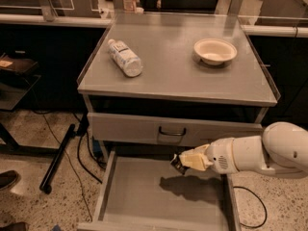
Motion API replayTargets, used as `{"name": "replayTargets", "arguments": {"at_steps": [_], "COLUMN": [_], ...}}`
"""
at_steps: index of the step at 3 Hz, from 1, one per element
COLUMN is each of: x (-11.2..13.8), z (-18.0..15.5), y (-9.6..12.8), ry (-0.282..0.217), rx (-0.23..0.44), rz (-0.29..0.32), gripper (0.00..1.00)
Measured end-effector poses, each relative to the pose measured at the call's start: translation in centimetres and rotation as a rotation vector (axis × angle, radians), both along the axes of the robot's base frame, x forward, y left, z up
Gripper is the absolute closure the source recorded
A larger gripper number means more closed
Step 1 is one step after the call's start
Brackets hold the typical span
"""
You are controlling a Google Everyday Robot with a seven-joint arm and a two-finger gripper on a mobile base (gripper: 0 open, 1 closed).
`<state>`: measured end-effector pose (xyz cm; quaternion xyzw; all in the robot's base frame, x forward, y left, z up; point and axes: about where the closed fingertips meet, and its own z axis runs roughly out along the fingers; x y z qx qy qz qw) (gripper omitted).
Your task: Place rxbar chocolate into middle drawer
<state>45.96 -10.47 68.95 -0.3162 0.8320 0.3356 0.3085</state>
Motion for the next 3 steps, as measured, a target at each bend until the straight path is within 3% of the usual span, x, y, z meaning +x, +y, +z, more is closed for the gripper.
{"name": "replayTargets", "arguments": {"at_steps": [1, 2, 3], "x": [0.4, 0.6, 0.5], "z": [-3.0, -4.7, -4.8], "y": [1.0, 2.5, 2.5], "ry": [0.066, 0.107, 0.109], "rx": [0.066, 0.054, 0.056], "rz": [-0.012, -0.006, -0.004], "gripper": [1.0, 1.0, 1.0]}}
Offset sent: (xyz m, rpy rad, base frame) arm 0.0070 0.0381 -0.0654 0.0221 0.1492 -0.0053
